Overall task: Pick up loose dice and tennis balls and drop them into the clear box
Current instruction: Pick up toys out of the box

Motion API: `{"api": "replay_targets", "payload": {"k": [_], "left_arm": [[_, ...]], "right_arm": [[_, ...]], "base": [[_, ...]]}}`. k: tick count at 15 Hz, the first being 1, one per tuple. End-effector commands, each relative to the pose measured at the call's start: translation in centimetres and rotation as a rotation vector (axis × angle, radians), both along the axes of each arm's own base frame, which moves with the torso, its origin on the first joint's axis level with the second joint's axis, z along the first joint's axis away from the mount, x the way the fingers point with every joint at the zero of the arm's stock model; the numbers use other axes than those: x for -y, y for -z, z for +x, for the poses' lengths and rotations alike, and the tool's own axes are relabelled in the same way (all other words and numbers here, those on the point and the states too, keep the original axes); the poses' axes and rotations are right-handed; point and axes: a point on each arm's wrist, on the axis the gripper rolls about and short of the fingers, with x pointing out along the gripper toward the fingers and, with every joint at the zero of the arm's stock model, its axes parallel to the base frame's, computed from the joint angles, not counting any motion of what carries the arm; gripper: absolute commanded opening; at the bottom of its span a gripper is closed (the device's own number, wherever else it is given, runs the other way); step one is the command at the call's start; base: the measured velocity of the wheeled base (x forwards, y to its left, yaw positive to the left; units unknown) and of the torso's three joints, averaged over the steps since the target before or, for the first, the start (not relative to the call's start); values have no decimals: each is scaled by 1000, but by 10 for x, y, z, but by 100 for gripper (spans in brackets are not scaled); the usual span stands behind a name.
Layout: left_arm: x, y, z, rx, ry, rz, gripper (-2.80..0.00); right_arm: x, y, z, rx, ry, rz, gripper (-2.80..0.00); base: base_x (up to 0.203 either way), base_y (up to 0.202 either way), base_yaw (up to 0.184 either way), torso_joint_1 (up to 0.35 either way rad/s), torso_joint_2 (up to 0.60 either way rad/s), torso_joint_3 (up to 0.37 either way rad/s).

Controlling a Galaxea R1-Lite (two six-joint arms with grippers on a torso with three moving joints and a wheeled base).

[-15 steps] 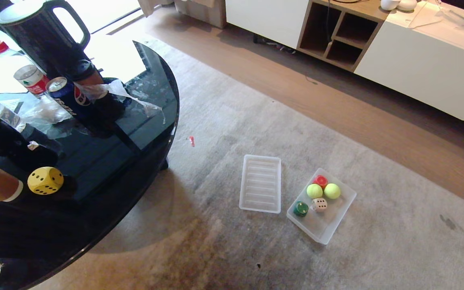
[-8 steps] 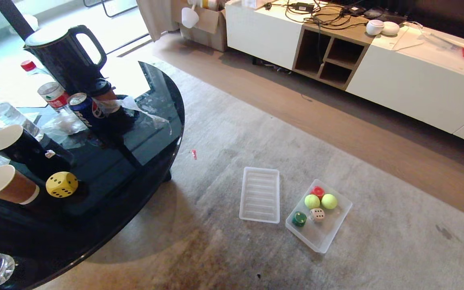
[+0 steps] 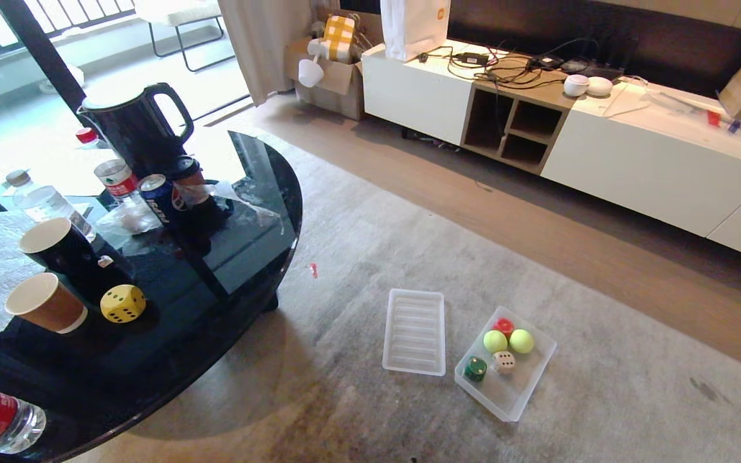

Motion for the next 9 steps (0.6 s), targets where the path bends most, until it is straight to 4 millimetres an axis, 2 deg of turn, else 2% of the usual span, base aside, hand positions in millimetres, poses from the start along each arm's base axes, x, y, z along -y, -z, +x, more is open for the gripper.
{"api": "replay_targets", "payload": {"k": [1, 9], "left_arm": [[0, 0, 0, -1, 0, 0, -280], [0, 0, 0, -1, 0, 0, -280]], "right_arm": [[0, 0, 0, -2, -2, -1, -280], [0, 0, 0, -3, -1, -1, -280]], "base": [[0, 0, 0, 9, 2, 206], [0, 0, 0, 3, 3, 200]]}}
